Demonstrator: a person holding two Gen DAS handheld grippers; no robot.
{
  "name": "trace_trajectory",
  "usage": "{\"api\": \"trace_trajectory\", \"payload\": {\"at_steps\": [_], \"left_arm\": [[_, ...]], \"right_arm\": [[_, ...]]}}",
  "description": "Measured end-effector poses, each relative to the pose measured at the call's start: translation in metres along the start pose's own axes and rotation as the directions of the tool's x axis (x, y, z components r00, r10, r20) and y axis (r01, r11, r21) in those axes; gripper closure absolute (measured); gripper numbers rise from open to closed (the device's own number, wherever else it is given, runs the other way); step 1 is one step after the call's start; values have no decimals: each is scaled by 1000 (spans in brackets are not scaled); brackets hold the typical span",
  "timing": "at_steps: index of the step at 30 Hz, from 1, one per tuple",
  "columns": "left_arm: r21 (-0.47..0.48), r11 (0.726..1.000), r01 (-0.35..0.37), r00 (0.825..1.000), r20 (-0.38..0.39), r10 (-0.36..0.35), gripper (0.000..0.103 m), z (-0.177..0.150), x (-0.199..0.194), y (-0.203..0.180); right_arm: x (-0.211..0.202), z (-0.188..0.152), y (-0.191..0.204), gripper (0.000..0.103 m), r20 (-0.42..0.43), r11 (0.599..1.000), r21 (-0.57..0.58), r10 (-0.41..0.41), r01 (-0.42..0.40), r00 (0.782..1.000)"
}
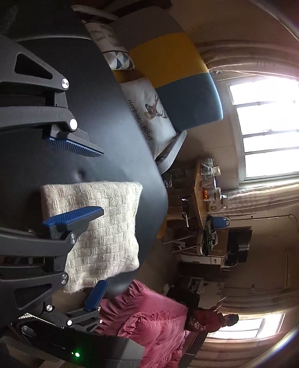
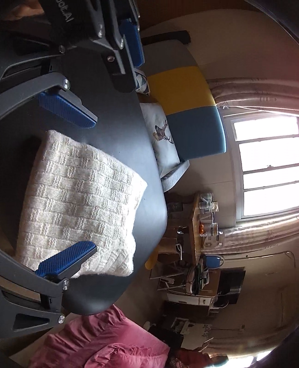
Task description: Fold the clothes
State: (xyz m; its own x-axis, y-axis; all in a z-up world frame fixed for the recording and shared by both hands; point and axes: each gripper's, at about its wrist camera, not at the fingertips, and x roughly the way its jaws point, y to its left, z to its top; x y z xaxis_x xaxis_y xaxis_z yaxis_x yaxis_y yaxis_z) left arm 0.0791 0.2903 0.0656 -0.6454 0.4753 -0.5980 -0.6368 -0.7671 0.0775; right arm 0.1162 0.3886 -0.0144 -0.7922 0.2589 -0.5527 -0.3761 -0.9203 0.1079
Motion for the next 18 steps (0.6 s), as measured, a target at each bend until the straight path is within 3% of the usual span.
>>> {"api": "trace_trajectory", "payload": {"at_steps": [11, 18], "left_arm": [[8, 998, 64, 998, -25, -64, 57, -1, 1, -3], [15, 998, 55, 998, 16, -55, 57, -1, -3, -2]], "right_arm": [[8, -12, -12, 3, -58, 1000, 28, -7, 9, 998], [13, -14, -13, 3, -69, 999, 25, -21, 23, 997]]}}
